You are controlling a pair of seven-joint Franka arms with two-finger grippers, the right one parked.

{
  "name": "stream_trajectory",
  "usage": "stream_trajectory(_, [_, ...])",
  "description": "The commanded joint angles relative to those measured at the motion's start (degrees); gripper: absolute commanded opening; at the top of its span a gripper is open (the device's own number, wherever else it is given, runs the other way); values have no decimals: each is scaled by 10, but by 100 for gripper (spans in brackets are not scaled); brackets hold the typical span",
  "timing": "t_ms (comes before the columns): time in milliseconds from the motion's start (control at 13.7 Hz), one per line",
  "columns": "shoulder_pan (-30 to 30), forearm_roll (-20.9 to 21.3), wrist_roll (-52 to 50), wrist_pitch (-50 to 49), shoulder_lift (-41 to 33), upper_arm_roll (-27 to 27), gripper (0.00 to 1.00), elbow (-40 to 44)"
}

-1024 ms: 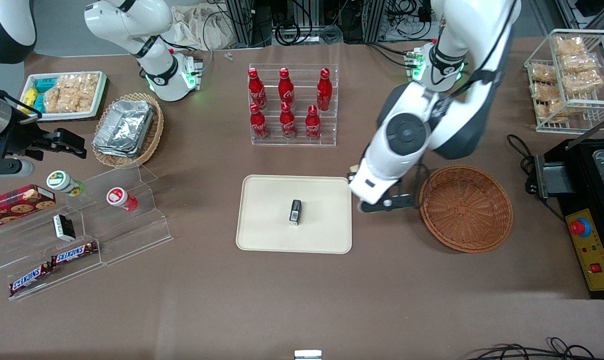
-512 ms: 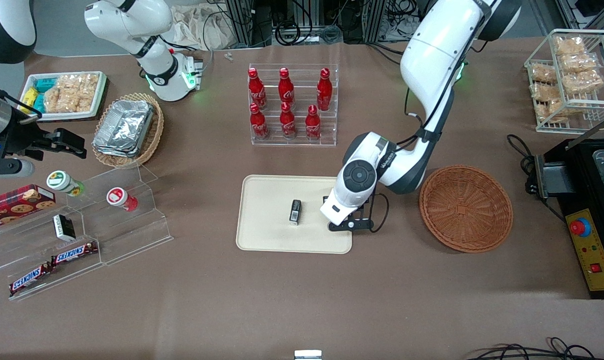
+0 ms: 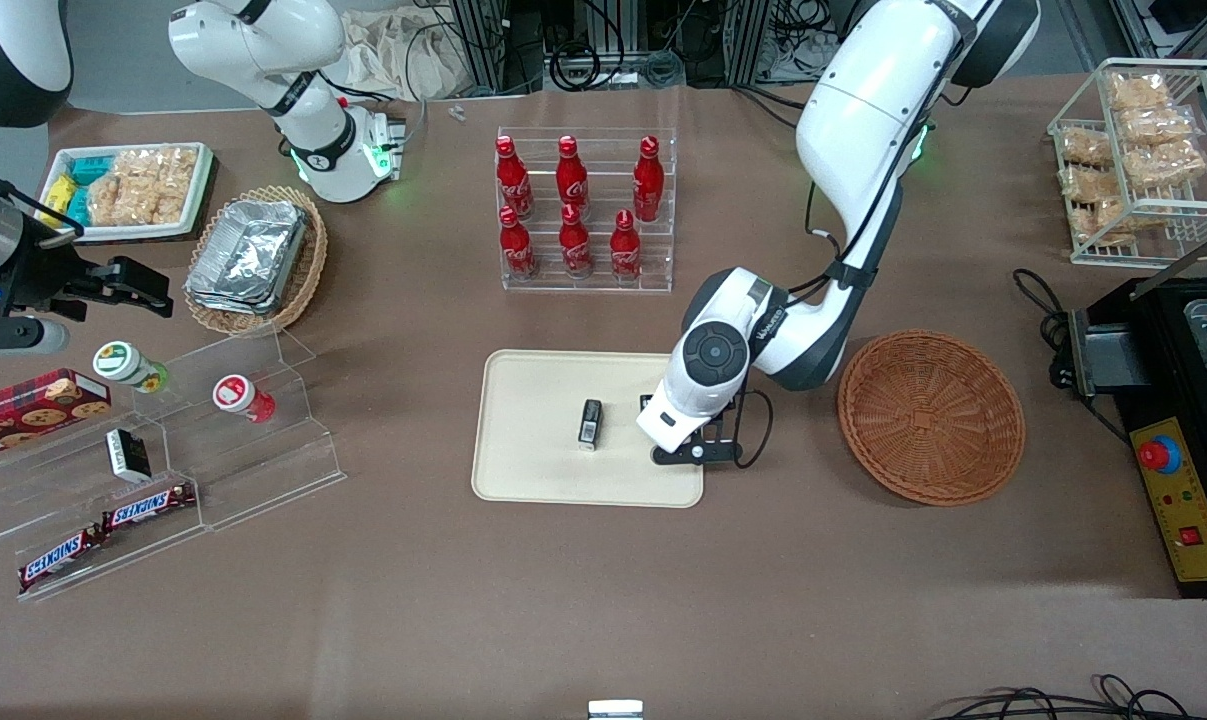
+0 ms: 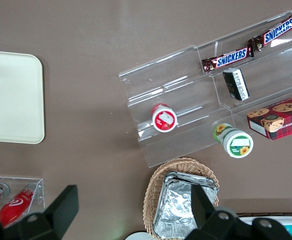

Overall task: Place sandwich from basket to tray
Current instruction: 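Lower the sandwich onto the tray beside the black pack and release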

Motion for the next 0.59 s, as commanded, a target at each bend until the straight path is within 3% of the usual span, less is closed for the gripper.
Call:
stream_trajectory(0, [-7,0,-8,4,8,4,99,14])
stream_trajectory(293, [-4,-3,-10,-19,-14,3,99,15])
stream_trajectory(512, [21,-17,3,-100,-67,5,99,16])
